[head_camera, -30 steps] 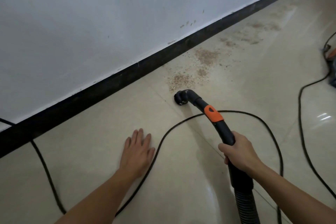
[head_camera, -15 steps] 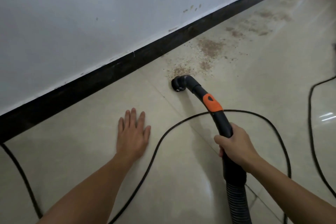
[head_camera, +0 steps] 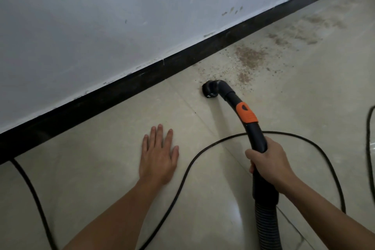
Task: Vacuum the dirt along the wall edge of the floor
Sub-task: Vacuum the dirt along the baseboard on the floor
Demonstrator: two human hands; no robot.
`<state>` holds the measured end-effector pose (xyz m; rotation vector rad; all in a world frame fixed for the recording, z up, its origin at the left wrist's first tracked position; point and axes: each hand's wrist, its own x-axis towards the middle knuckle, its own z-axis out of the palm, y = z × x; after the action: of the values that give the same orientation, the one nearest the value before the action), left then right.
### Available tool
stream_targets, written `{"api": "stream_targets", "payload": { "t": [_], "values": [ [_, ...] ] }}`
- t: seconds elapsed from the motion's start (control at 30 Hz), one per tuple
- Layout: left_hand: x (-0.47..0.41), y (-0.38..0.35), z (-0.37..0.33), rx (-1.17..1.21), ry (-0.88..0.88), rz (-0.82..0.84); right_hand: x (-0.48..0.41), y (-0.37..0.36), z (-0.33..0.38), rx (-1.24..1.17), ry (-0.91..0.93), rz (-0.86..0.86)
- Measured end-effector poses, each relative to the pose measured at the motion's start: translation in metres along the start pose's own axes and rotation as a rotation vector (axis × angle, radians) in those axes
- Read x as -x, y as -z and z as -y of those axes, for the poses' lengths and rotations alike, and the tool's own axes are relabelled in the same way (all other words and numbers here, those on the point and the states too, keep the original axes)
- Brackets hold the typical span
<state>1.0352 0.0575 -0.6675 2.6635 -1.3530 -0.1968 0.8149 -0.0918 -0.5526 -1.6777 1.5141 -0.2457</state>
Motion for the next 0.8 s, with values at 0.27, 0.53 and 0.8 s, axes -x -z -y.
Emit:
{"api": "stream_targets", "payload": {
  "t": [0.27, 0.53, 0.8],
  "values": [
    [0.000, -0.002, 0.001, -0.010, -0.006, -0.009, 0.013, -0.009, -0.008, 0.065, 0.011, 0.000],
    [0.000, -0.002, 0.000, -0.021, -0.009, -0.027, -0.052, 0.003, 0.018, -0.029, -0.027, -0.082],
    [-0.001, -0.003, 0.001, -0.034, -0.017, -0.029, -0.041, -0.022, 0.025, 0.019, 0.048, 0.032]
  ]
}}
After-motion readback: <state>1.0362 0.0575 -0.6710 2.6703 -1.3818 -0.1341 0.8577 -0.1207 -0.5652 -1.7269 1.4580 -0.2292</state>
